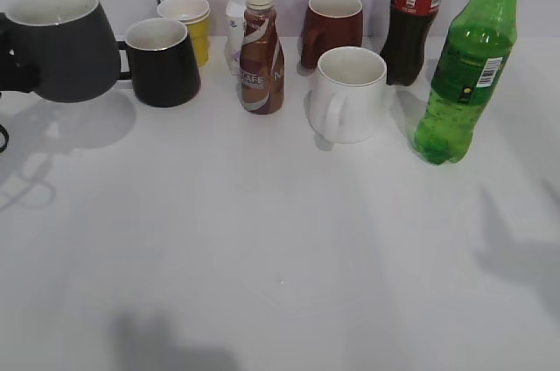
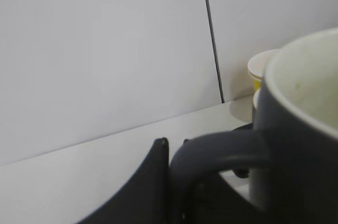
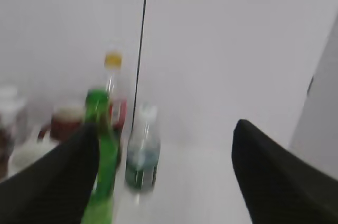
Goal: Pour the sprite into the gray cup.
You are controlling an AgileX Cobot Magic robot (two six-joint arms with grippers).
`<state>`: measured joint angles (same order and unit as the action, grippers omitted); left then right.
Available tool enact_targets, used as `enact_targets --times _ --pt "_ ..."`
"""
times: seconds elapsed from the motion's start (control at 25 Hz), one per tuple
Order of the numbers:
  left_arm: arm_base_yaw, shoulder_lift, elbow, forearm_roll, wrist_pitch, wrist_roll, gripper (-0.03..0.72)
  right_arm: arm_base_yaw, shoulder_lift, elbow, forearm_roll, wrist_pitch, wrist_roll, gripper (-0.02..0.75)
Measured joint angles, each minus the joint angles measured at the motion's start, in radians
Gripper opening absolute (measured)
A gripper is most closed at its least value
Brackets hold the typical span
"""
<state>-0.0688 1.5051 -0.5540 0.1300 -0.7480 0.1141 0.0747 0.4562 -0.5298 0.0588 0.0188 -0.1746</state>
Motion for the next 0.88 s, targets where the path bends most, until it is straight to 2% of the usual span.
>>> enact_targets --times 0.24,0.52,0.68,0.88 --pt "0.0 -0.065 0.0 0.003 0.091 0.0 0.045 0.0 0.331 0.036 0.007 -0.273 0.138 0.587" --pt "0.0 -0.104 0.001 0.003 0.139 0.0 0.045 0.01 0.569 0.257 -0.024 -0.523 0.376 0.587" --pt "0.0 -0.104 0.001 0.003 0.145 0.0 0.045 0.075 0.666 0.31 -0.088 -0.581 0.402 0.584" --pt "0.0 -0.104 0.001 0.003 0.148 0.0 0.045 0.159 0.852 0.308 -0.129 -0.745 0.331 0.566"
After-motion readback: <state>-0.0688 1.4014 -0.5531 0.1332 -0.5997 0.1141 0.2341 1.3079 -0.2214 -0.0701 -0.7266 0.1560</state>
